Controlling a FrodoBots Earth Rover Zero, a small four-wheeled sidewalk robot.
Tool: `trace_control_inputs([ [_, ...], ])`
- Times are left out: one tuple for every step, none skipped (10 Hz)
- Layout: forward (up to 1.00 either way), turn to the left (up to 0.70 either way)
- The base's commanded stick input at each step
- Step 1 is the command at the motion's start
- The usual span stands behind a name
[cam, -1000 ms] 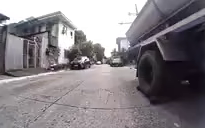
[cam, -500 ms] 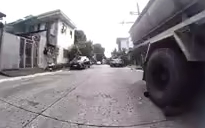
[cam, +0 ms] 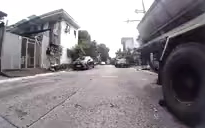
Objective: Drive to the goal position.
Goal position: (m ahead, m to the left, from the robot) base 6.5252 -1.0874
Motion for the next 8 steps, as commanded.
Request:
trace_control_inputs([
  [0.7,0.0],
  [0.7,0.0],
  [0.7,0.0],
  [0.7,0.0],
  [0.7,0.0],
  [0.7,0.0],
  [0.7,0.0],
  [0.7,0.0],
])
